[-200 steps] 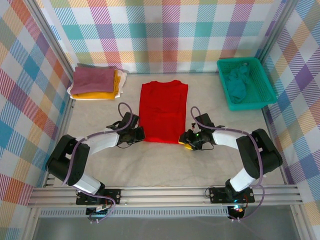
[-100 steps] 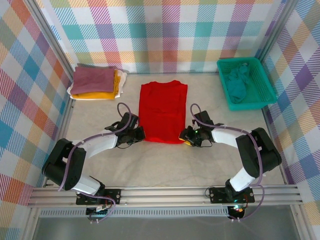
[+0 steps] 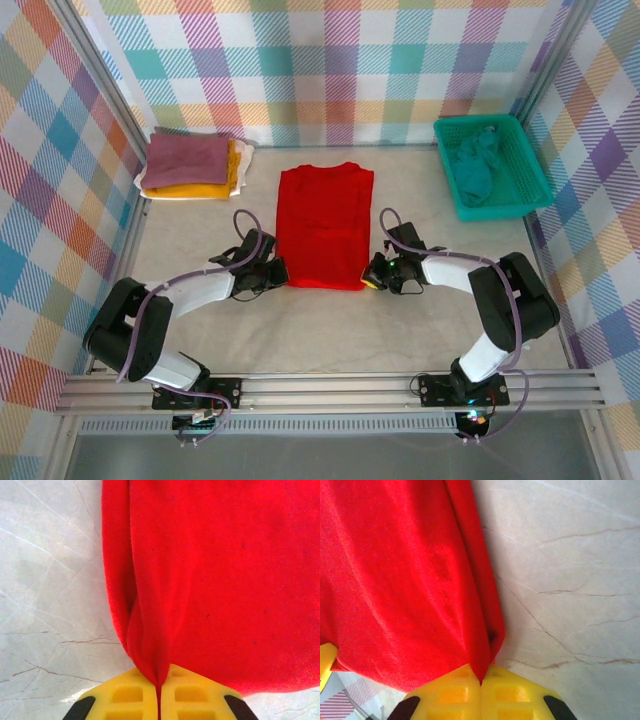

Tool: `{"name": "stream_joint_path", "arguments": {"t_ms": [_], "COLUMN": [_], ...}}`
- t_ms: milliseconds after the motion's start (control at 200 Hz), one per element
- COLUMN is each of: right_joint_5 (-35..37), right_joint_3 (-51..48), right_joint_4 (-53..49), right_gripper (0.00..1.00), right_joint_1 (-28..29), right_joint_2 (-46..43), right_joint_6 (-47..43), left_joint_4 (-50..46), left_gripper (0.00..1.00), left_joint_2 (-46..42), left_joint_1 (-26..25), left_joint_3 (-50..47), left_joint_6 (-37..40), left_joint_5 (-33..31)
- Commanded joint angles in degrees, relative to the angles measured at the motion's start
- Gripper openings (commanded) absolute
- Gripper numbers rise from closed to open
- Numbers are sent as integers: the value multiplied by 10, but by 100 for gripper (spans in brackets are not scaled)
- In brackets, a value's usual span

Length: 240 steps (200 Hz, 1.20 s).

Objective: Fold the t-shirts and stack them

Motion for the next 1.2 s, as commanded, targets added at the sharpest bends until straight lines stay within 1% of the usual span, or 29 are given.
{"name": "stream_joint_path", "arguments": {"t_ms": [0, 80, 180, 260, 275, 340, 435, 515, 565, 605, 670, 775, 830, 930, 1055, 1115, 1195], "right_joint_5": [-14, -18, -21, -21, -21, -20, 0, 12, 34, 50, 70, 107, 119, 138, 147, 144, 139], "right_joint_3": [-8, -32, -89, -137, -144, -170, -168, -153, -131, -109, -65, -1, 29, 86, 134, 151, 171], "right_joint_4": [-21, -50, -78, -90, -94, -116, -175, -213, -235, -246, -253, -245, -227, -215, -178, -158, -127], "right_gripper": [0, 0, 0, 0, 0, 0, 0, 0, 0, 0, 0, 0, 0, 0, 0, 0, 0], "right_joint_1": [1, 5, 17, 27, 29, 45, 64, 64, 63, 63, 60, 50, 43, 28, 7, -5, -21], "right_joint_2": [-50, -92, -146, -201, -214, -276, -358, -422, -441, -436, -406, -352, -329, -279, -210, -173, -129], "right_joint_6": [-31, -53, -57, -44, -40, -28, -17, -6, -6, -13, -29, -29, -40, -70, -105, -116, -123], "left_joint_4": [-12, -26, -55, -65, -83, -105, -173, -218, -240, -256, -259, -248, -220, -163, -148, -116, -92], "left_gripper": [0, 0, 0, 0, 0, 0, 0, 0, 0, 0, 0, 0, 0, 0, 0, 0, 0], "left_joint_2": [-49, -83, -130, -171, -182, -232, -324, -400, -429, -433, -407, -320, -287, -234, -156, -120, -70], "left_joint_1": [-7, -19, -60, -94, -100, -123, -154, -159, -158, -158, -151, -126, -97, -31, 31, 62, 94], "left_joint_3": [-17, -41, -84, -120, -127, -150, -157, -139, -117, -93, -47, 35, 58, 86, 124, 130, 153], "left_joint_6": [-6, -5, -8, -33, -40, -67, -97, -100, -89, -81, -53, -10, 4, 21, 67, 90, 110], "left_joint_5": [2, 12, 8, 7, 7, 7, -10, -15, -29, -46, -53, -55, -43, 3, 2, 29, 42]}}
